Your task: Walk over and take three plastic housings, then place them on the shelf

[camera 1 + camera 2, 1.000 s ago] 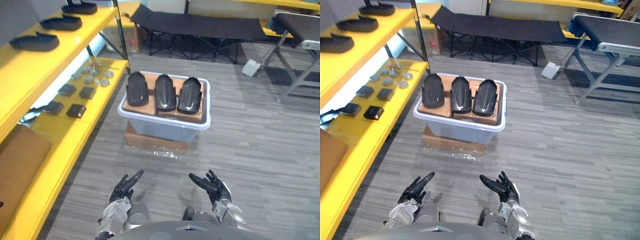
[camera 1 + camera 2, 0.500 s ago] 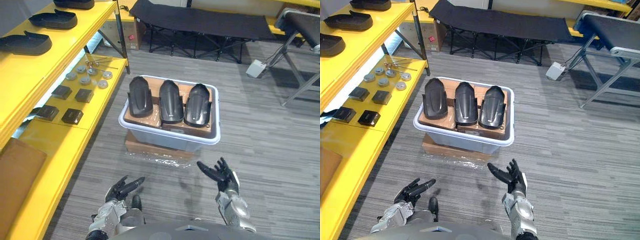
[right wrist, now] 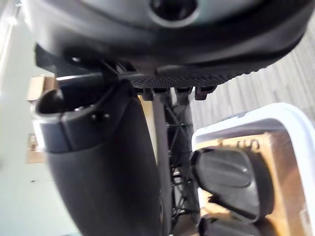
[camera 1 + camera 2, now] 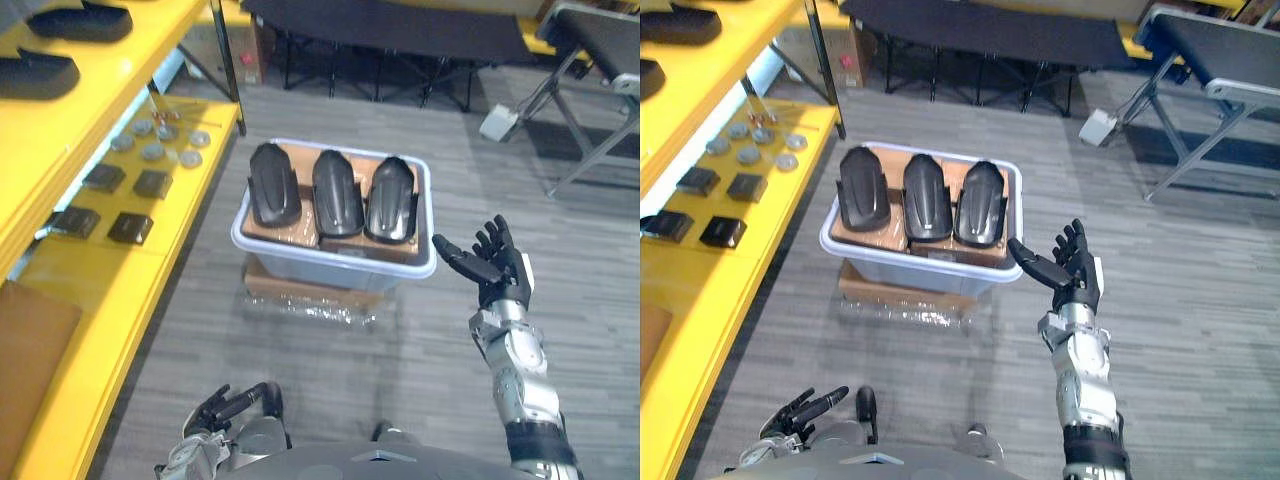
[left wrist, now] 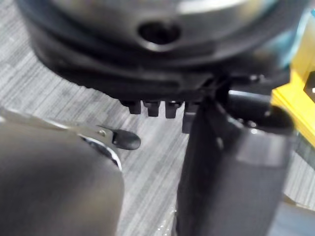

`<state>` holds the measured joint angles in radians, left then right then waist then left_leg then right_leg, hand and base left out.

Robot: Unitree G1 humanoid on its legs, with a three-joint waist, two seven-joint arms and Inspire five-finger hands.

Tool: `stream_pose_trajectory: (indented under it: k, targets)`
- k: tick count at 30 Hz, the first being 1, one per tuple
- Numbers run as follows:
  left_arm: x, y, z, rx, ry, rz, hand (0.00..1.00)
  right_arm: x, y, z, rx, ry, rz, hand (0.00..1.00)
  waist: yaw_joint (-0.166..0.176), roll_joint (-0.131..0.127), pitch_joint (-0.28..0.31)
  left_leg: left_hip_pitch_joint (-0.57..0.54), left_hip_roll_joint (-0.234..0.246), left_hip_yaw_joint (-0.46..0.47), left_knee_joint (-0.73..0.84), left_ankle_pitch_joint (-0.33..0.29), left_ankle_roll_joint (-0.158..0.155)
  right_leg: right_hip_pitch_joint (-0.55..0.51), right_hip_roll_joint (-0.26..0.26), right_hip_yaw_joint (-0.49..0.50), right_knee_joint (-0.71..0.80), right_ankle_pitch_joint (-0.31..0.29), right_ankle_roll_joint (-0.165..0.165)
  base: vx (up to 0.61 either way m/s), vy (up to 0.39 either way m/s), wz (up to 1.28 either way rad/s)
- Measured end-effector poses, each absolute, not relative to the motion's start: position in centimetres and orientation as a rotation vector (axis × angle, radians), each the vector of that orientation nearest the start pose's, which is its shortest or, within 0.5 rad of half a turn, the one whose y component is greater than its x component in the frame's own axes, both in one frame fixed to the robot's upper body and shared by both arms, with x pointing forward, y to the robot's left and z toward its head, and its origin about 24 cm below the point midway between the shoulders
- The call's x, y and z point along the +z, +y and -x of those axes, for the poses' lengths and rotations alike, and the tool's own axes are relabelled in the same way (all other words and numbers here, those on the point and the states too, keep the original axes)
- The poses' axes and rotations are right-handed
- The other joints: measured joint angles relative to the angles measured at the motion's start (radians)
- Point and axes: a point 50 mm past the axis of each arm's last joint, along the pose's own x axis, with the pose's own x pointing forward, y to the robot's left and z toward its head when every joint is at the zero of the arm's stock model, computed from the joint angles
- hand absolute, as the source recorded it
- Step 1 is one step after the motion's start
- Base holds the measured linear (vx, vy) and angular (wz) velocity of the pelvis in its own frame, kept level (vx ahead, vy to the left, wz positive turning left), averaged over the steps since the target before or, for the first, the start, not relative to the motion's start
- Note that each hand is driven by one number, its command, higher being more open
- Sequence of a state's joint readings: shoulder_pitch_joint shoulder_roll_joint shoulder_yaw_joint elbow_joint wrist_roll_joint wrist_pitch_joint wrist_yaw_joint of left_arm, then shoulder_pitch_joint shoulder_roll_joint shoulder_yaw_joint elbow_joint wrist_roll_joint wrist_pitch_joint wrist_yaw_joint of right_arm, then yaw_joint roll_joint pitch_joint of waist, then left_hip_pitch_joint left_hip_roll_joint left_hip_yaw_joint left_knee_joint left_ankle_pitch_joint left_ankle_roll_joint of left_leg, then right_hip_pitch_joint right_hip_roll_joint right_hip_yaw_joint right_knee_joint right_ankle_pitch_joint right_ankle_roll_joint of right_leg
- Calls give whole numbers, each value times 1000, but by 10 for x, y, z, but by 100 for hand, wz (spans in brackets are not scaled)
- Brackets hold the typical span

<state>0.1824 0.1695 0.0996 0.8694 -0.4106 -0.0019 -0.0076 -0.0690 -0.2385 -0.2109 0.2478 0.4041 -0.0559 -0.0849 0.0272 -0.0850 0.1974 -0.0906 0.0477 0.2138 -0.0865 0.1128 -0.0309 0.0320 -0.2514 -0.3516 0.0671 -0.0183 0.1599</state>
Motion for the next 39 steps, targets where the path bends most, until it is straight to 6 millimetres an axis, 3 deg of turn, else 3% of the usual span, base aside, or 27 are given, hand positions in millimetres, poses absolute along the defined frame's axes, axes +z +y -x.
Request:
stream_pose_trajectory:
  k: [3, 5, 8, 9, 10, 12, 14, 17, 21, 23, 25, 29, 30, 37, 39]
  targets:
    - [-138, 236, -114, 396, 896, 266, 100, 58, -280, -298, -420, -6, -248, 100, 7, 1, 114, -92, 20, -33, 3, 56, -2, -73, 28, -17, 3, -6, -19, -254, -10, 24]
    - [-131, 235, -134, 374, 840, 265, 100, 95, -308, -323, -498, -73, -281, 100, 44, 9, 209, -163, 44, -62, 28, 85, -3, -126, 47, -34, 21, 9, -33, -210, 2, 22]
    - [-123, 232, -152, 348, 776, 273, 100, 135, -332, -337, -565, -148, -288, 100, 75, 25, 258, -229, 58, -85, 53, 103, 4, -177, 61, -49, 39, 29, -39, -130, -21, 16]
    - [-119, 227, -162, 319, 750, 258, 100, 163, -340, -346, -598, -200, -272, 100, 92, 41, 268, -258, 58, -92, 57, 110, 7, -204, 62, -54, 45, 33, -39, -44, 1, 8]
    - [-119, 226, -163, 316, 748, 257, 100, 168, -340, -348, -599, -210, -269, 100, 94, 43, 270, -261, 58, -93, 57, 111, 8, -207, 61, -55, 47, 33, -39, -64, 5, 8]
    - [-116, 219, -174, 283, 733, 259, 100, 205, -340, -355, -593, -289, -214, 100, 109, 68, 285, -292, 53, -104, 59, 118, 11, -238, 55, -60, 61, 33, -39, -46, 8, 7]
    - [-117, 216, -175, 273, 737, 262, 100, 219, -337, -358, -583, -316, -192, 100, 110, 79, 291, -307, 50, -105, 59, 122, 10, -259, 49, -60, 73, 32, -40, -23, 9, 4]
    - [-116, 205, -182, 244, 733, 291, 100, 241, -342, -361, -608, -332, -139, 100, 123, 120, 311, -323, 34, -107, 39, 136, 14, -291, 28, -61, 93, 31, -38, -10, 32, 3]
    - [-116, 195, -187, 204, 731, 308, 100, 244, -346, -364, -640, -243, -68, 100, 138, 154, 322, -347, 18, -105, 28, 143, 18, -332, 7, -61, 120, 24, -30, 20, 36, 3]
    - [-116, 186, -190, 176, 724, 322, 100, 247, -355, -361, -697, -200, 12, 100, 150, 187, 327, -364, 1, -111, 32, 143, 19, -364, -18, -65, 169, -1, -25, 34, 26, 13]
    - [-115, 182, -192, 169, 710, 333, 100, 261, -359, -358, -749, -225, 46, 100, 156, 201, 329, -393, -9, -116, 64, 137, 24, -397, -41, -66, 225, -27, -22, 23, 16, 14]
    - [-112, 175, -200, 159, 674, 387, 100, 278, -364, -353, -827, -237, 50, 100, 171, 211, 332, -489, -10, -140, 205, 87, 28, -476, -77, -73, 370, -104, -37, -48, -36, 20]
    - [-111, 174, -201, 153, 670, 394, 100, 279, -364, -353, -835, -236, 55, 0, 172, 215, 334, -498, -9, -143, 223, 79, 27, -485, -80, -73, 388, -113, -40, -114, -76, 10]
    - [-106, 173, -206, 172, 608, 447, 100, 294, -366, -349, -866, -205, 229, 0, 173, 217, 334, -598, 17, -167, 329, 55, 11, -586, -97, -71, 544, -189, -67, -69, -68, 4]
    - [-105, 174, -206, 173, 599, 445, 100, 290, -364, -351, -845, -162, 251, 0, 172, 217, 334, -599, 19, -169, 329, 57, 9, -591, -99, -72, 559, -197, -71, -21, -55, 5]
